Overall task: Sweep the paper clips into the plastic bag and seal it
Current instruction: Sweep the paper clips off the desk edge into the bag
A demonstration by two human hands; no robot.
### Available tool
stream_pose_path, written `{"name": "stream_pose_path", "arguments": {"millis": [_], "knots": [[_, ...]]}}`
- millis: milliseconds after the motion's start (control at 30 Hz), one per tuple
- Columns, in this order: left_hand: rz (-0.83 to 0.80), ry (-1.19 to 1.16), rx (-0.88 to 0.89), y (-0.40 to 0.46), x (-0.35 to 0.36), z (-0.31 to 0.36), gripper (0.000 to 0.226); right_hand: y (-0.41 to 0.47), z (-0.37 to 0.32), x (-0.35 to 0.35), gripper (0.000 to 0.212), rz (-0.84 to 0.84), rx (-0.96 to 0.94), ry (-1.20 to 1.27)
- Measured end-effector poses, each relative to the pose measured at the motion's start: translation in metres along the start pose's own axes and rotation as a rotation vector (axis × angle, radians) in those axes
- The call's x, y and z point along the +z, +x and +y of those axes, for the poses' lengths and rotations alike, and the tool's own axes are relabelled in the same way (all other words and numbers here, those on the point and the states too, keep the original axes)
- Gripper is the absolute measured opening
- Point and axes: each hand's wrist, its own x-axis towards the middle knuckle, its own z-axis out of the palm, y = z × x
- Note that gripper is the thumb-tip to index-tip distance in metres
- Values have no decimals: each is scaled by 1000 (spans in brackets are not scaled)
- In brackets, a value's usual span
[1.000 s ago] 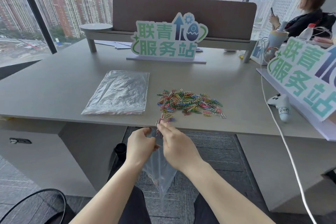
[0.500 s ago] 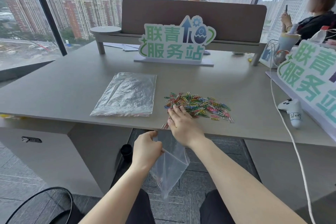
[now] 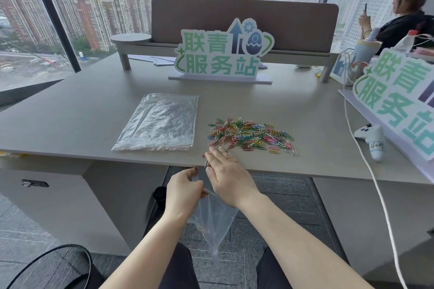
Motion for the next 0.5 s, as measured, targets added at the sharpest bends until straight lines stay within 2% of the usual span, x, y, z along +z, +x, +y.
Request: {"name": "stream_pose_path", "arguments": {"millis": [300, 400, 500], "knots": [[-34, -45, -11, 5, -2, -6, 53, -23, -15, 10, 51, 63, -39, 49], [-40, -33, -1, 4, -2, -7, 54, -32, -21, 7, 48, 138, -72, 107], [-20, -50, -10, 2, -2, -7, 58, -32, -16, 1, 45, 235, -29, 202]]}}
